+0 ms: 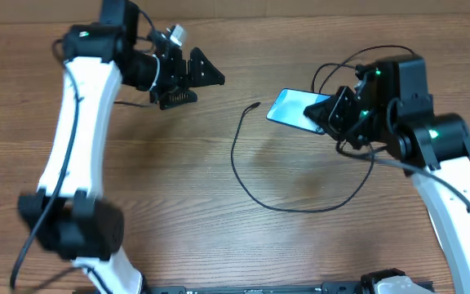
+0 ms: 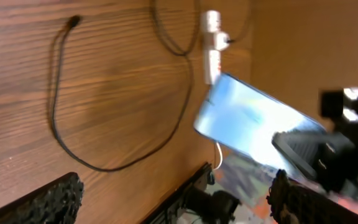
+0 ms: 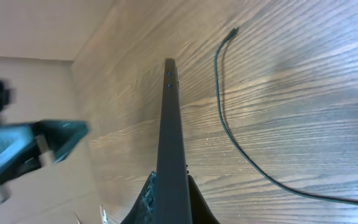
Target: Plug charger to phone and switch on socket
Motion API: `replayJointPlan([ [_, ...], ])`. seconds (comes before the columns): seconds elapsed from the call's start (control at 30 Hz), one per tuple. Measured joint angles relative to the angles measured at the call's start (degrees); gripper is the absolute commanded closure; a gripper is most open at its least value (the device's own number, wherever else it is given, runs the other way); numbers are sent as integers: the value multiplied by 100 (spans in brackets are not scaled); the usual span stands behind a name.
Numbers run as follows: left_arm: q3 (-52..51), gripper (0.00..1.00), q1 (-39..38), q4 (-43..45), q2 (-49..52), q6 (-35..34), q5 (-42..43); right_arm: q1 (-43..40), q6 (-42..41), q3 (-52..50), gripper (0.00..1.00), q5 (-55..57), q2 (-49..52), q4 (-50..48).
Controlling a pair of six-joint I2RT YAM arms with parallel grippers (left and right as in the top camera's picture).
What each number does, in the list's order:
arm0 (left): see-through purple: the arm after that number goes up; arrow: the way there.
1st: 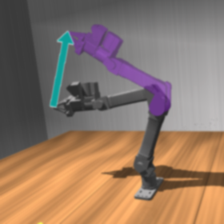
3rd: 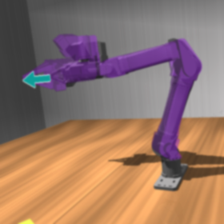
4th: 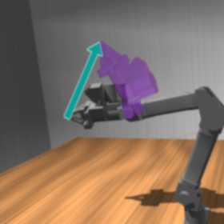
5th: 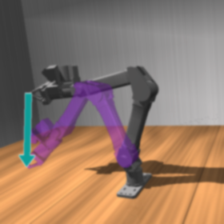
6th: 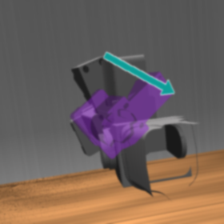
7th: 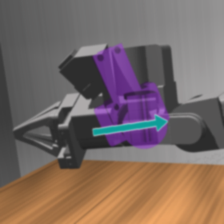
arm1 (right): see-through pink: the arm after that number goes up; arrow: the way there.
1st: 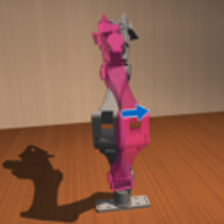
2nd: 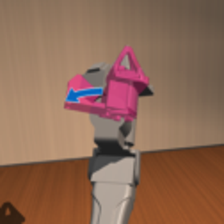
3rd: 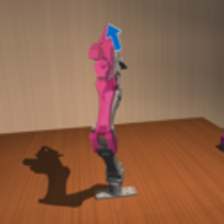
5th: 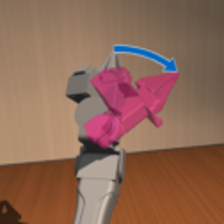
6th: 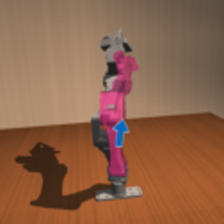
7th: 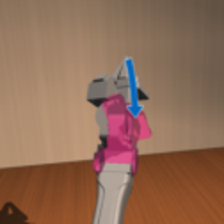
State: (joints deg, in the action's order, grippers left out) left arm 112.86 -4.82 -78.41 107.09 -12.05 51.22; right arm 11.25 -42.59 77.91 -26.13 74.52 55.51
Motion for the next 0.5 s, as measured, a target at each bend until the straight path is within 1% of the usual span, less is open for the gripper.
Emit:
replayJointPlan([
  [0.1, 66, 0, -35, -190, -402, 249, 68, 0, -33, -590, 96, -2, -490, -612],
  [0.13, 79, 0, -42, -229, -457, 332, 133, 0, -101, -940, 96, 2, -737, -1010],
  [0.27, 52, 0, -44, -234, -448, 619, 577, 0, -452, -2009, 96, -98, -1427, -2094],
  [0.3, 9, 0, -44, -203, -431, 664, 702, 0, -660, -2341, 96, -114, -1576, -2518],
  [0.43, -328, 1, -46, 203, -420, 728, 1016, 0, -1303, -2791, 96, -138, -1628, -3053],
  [0.5, -560, 4, -57, 476, -413, 734, 1161, 0, -1648, -2841, 96, -98, -1543, -3289],
])
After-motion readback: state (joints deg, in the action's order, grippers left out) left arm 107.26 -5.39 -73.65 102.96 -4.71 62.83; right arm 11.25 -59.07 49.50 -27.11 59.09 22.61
